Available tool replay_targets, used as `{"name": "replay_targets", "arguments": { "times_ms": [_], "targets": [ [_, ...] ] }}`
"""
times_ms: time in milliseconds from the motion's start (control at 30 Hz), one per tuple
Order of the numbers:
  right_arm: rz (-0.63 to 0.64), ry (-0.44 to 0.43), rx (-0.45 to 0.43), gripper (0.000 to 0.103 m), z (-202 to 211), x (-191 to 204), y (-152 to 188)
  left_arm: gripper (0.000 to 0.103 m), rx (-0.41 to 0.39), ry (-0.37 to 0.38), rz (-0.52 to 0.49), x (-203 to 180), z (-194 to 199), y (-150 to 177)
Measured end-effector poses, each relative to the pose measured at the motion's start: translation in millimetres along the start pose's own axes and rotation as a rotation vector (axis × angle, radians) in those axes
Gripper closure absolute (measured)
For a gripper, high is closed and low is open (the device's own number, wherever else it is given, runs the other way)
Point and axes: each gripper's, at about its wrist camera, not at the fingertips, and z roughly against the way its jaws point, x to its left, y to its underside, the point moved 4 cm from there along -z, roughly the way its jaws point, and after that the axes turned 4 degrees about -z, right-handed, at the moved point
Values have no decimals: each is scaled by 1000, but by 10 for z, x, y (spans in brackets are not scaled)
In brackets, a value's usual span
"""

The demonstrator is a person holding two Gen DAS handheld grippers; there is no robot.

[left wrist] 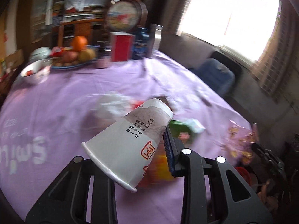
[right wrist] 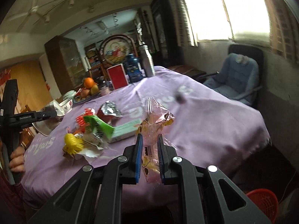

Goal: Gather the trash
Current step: 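Lift the white cup with the left tool while the right tool grasps a clear plastic bag, then drop the cup and bag into the red wastebasket with both tools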

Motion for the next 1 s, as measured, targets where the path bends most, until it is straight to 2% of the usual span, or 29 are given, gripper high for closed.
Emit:
{"name": "replay_targets", "arguments": {
  "times_ms": [267,367,467,633,700,767,800,833,867,1000],
  "targets": [
    [-106,28,-74,91,440,-601,-24,72,43,166,-144,-1155,-322,19],
    [-135,78,-102,91,696,-892,-12,72,71,230,-206,-1612,-441,85],
    [-163,172,-109,91,933,-1232,107,72,112,297,-281,-2120,-560,114],
    [-240,311,-9,91,1007,-1846,534,72,190,398,-379,-2886,-771,276],
    [-276,366,88,89,880,-2110,803,72,222,432,-403,-3124,-860,369],
    [-312,382,177,88,744,-2310,1012,72,261,461,-430,-3327,-981,512],
    [-335,387,207,86,700,-2403,1101,72,282,472,-443,-3430,-1040,588],
    [-360,394,230,76,667,-2486,1187,72,306,481,-459,-3526,-1104,673],
    [-392,397,236,70,660,-2581,1258,72,327,487,-474,-3605,-1166,749],
    [-454,409,165,67,816,-2791,1276,72,404,516,-532,-3923,-1373,1074]
  ]
}}
